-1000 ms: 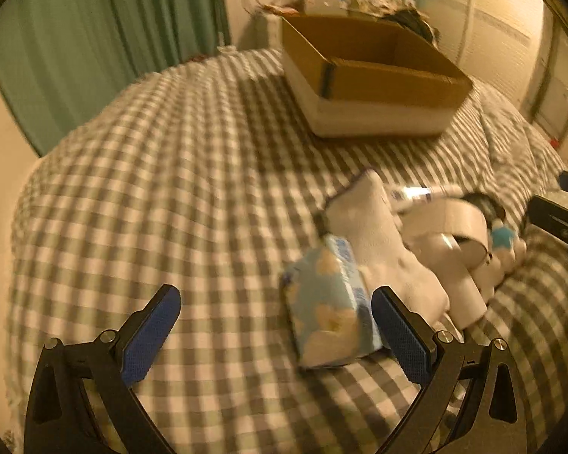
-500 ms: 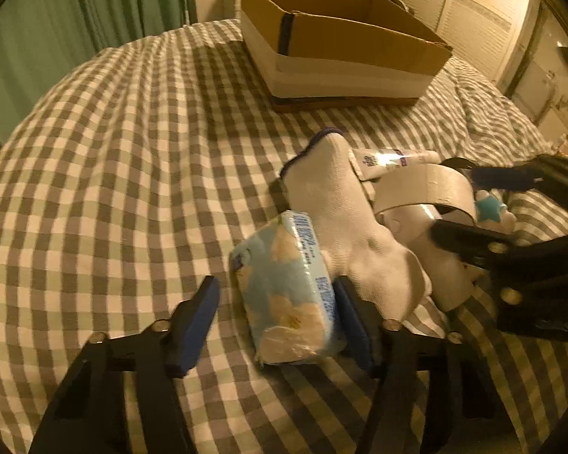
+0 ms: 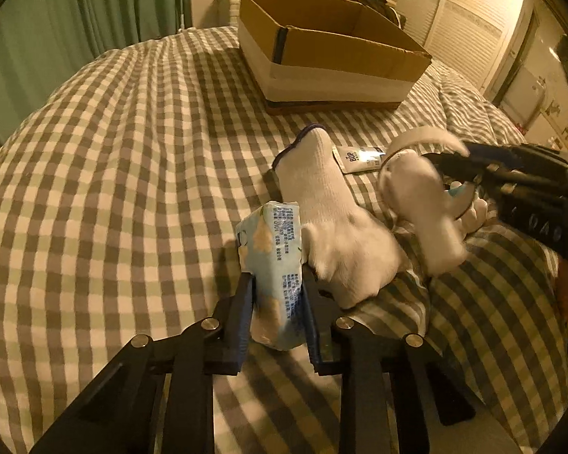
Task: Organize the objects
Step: 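Grasp the blue tissue pack with the left tool while the right tool grasps the tape roll, then lower the tissue pack and tape roll into the box and open both tools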
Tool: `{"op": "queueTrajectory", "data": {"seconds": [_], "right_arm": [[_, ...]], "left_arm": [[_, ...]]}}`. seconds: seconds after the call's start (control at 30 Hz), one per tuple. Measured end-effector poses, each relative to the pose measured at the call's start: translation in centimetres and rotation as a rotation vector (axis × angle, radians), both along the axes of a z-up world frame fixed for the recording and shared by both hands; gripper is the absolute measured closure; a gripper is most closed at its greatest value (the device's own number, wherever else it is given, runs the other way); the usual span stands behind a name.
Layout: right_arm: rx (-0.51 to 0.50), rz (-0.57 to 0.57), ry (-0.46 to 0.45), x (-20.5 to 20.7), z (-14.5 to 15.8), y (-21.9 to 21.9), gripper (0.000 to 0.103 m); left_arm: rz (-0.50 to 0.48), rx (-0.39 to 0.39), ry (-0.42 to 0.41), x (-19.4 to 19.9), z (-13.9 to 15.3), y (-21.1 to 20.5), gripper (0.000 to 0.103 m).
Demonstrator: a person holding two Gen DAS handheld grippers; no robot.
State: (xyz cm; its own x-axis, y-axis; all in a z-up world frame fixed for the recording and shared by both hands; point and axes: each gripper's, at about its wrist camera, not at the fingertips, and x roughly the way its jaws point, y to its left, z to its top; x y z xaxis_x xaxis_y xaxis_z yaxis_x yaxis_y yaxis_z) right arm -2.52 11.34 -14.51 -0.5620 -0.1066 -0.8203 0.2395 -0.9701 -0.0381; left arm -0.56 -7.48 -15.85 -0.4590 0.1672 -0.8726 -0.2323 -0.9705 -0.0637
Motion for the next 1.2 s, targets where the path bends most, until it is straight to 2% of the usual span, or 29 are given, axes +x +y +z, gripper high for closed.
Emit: {"op": "queueTrajectory", "data": {"seconds": [0.07, 0.2, 0.3, 0.57, 0.83, 1.0, 1.2], "right_arm": [[-0.001, -0.025, 0.035, 0.4, 0.8, 0.4, 0.074], [-0.035, -0.060, 0.078, 0.8, 2.5, 1.1, 0.087], [-0.051, -0.073, 0.095, 1.4, 3.4, 1.4, 0.093], [-0.045, -0.074, 0.165, 4.0, 7.1, 0.7, 0.093], [-0.048, -0.075, 0.224, 6.1, 10.9, 0.5, 0.093], [-0.039, -0.067, 0.265, 5.7, 13.9, 0.4, 0.093], [-0.060, -0.102, 0.339, 2.3, 17.9, 1.3, 0.093]], "left_arm": [[0.012, 0.001, 0.001, 0.4, 0.2, -0.3, 0.080], [0.029, -0.001, 0.009, 1.3, 0.8, -0.7, 0.081], [0.041, -0.006, 0.020, 2.0, 1.4, -1.0, 0.081], [0.051, -0.009, 0.080, 3.6, 4.4, -1.7, 0.082], [0.022, 0.034, 0.174, 3.6, 9.8, -1.4, 0.082], [-0.007, 0.074, 0.226, 1.3, 13.8, -0.5, 0.082], [-0.029, 0.100, 0.294, -3.1, 17.8, 1.6, 0.082]]}}
